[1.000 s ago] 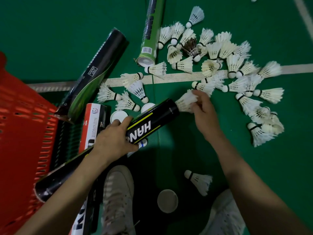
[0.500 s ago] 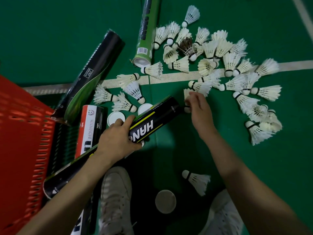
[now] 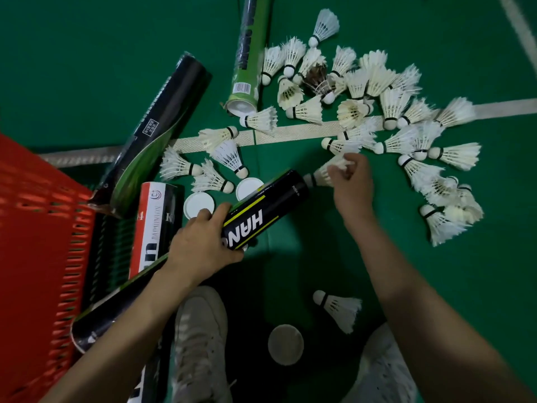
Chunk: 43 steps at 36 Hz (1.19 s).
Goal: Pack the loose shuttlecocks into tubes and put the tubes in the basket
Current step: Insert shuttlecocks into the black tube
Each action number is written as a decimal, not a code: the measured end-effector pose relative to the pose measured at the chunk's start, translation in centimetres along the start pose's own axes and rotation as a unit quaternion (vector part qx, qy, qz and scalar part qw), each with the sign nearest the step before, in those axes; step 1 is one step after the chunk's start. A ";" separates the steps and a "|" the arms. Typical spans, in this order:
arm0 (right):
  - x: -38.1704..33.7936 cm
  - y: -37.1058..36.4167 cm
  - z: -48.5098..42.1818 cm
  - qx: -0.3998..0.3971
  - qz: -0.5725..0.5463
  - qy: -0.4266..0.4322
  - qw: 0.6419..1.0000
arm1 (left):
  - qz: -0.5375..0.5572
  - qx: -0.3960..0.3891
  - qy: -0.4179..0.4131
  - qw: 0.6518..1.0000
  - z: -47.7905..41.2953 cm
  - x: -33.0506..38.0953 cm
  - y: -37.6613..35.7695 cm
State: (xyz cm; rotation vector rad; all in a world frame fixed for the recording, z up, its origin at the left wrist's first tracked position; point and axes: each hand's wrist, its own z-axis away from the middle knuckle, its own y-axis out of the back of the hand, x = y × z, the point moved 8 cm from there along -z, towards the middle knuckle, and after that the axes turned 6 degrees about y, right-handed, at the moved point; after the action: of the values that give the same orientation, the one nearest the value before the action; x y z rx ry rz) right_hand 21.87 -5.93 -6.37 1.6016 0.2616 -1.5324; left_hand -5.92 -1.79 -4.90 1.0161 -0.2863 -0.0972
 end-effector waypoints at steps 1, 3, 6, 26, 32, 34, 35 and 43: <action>-0.1 0.5 0.3 0.009 -0.053 -0.016 0.998 | 0.000 0.000 -0.003 1.000 0.1 0.1 0.0; -1.0 0.6 1.0 -0.029 -0.091 -0.013 0.995 | 0.005 0.002 -0.008 1.000 0.4 0.4 0.1; -2.7 -0.4 2.6 -0.134 -0.062 0.031 0.989 | 0.009 0.010 -0.022 1.000 0.7 1.3 0.4; 6.9 2.8 9.1 -0.404 0.168 -0.088 0.895 | -0.115 -0.075 -0.006 0.990 2.1 3.7 -3.2; 7.9 1.2 13.8 -0.520 0.373 0.021 0.768 | -0.133 -0.086 -0.005 0.987 2.5 4.0 -4.3; 8.7 0.5 14.6 -0.521 0.413 0.046 0.745 | -0.134 -0.085 -0.011 0.987 2.6 4.2 -4.4; 9.0 0.2 14.8 -0.519 0.430 0.058 0.737 | -0.134 -0.084 -0.012 0.987 2.7 4.2 -4.5; 8.4 1.9 10.5 -0.342 0.290 0.016 0.894 | -0.114 -0.076 -0.015 0.990 2.6 3.9 -3.7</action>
State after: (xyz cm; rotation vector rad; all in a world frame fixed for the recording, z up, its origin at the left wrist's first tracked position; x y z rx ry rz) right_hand 17.62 -17.77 -11.46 1.0046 0.2687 -0.8127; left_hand -2.76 -6.72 -5.99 0.8933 -0.1856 -0.3376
